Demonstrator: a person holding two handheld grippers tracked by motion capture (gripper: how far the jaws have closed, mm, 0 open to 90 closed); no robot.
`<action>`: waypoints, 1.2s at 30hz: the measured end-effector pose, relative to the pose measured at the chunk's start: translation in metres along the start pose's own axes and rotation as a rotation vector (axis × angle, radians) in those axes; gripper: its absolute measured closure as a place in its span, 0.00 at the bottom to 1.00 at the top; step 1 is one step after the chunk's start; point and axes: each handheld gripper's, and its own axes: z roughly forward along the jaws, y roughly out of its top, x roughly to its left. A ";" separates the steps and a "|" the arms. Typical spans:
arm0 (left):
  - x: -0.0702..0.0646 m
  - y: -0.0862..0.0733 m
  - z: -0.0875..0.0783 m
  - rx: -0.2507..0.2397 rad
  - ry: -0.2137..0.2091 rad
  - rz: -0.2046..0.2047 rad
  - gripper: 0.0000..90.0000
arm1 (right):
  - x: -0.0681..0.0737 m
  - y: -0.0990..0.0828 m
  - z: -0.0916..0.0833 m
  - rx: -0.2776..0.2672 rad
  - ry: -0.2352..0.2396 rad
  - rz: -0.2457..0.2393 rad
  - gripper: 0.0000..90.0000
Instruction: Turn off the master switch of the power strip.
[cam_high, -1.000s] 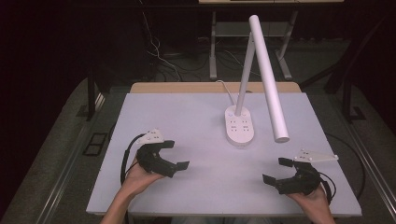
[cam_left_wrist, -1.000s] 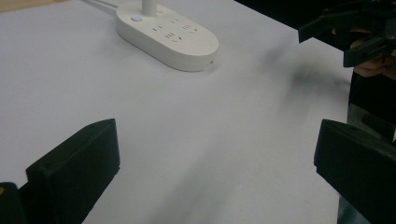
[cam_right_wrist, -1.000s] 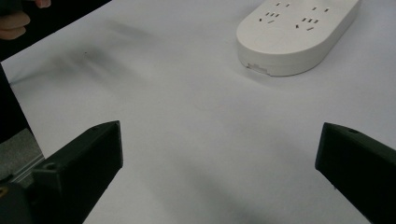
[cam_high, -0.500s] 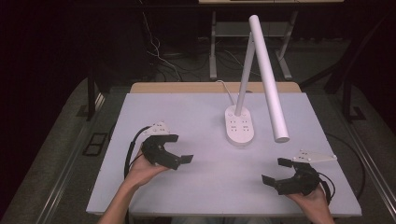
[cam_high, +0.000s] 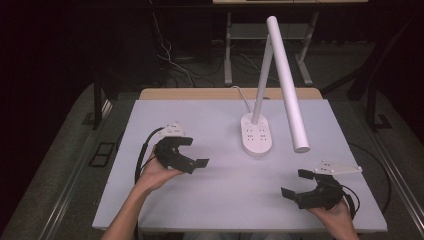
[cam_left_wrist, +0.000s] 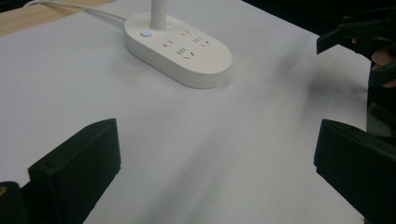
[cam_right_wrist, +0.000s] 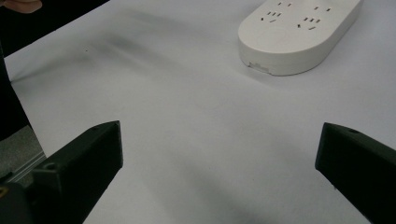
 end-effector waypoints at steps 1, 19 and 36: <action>0.001 0.002 0.001 0.004 0.001 0.003 0.00 | 0.000 0.000 0.000 0.000 0.000 -0.002 0.00; 0.012 0.016 0.013 0.038 0.011 0.022 0.00 | 0.001 0.000 0.000 0.003 0.002 -0.001 0.00; 0.023 0.045 0.028 0.075 0.020 0.060 0.00 | 0.001 -0.001 0.000 0.003 0.000 0.001 0.00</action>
